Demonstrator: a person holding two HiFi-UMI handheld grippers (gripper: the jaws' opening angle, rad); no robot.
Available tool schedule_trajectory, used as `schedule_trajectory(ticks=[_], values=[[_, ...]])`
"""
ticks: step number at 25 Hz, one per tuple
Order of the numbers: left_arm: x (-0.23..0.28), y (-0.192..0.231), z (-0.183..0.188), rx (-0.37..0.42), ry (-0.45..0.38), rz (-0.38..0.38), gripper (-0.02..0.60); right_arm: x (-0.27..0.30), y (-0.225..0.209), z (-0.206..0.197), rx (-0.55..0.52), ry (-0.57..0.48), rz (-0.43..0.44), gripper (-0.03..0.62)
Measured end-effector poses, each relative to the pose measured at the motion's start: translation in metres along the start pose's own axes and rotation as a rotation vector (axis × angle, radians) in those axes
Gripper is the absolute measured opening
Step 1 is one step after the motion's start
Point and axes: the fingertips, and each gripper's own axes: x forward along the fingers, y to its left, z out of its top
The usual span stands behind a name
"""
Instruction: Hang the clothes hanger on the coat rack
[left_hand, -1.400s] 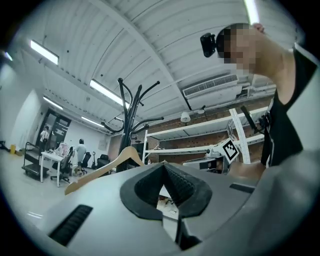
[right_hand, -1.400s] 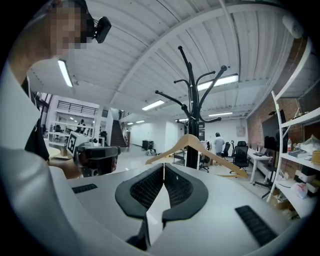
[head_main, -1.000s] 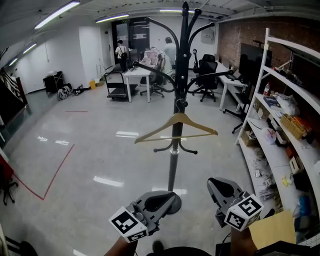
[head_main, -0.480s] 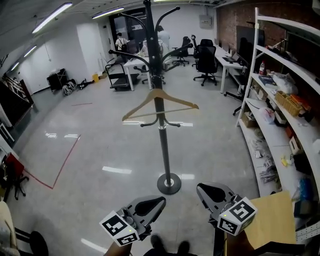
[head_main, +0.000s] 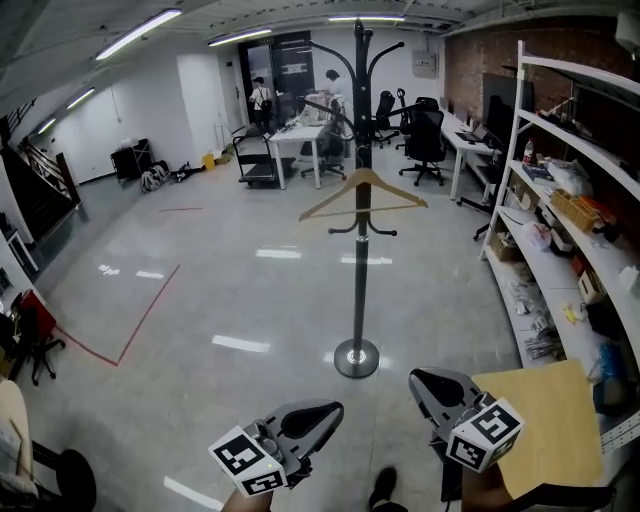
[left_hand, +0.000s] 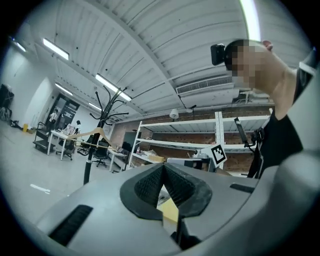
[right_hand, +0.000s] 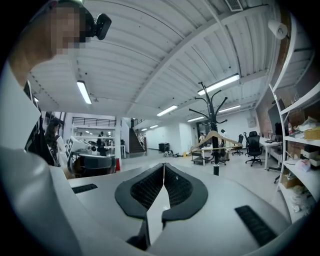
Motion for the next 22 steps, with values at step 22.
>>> schedule_trajectory(ticks=[22], values=[[-0.127,-0.188,-0.041,-0.074,-0.027,0.114,0.0,-0.193,0.155,-0.046,0.022,0.039,-0.018,0.009]])
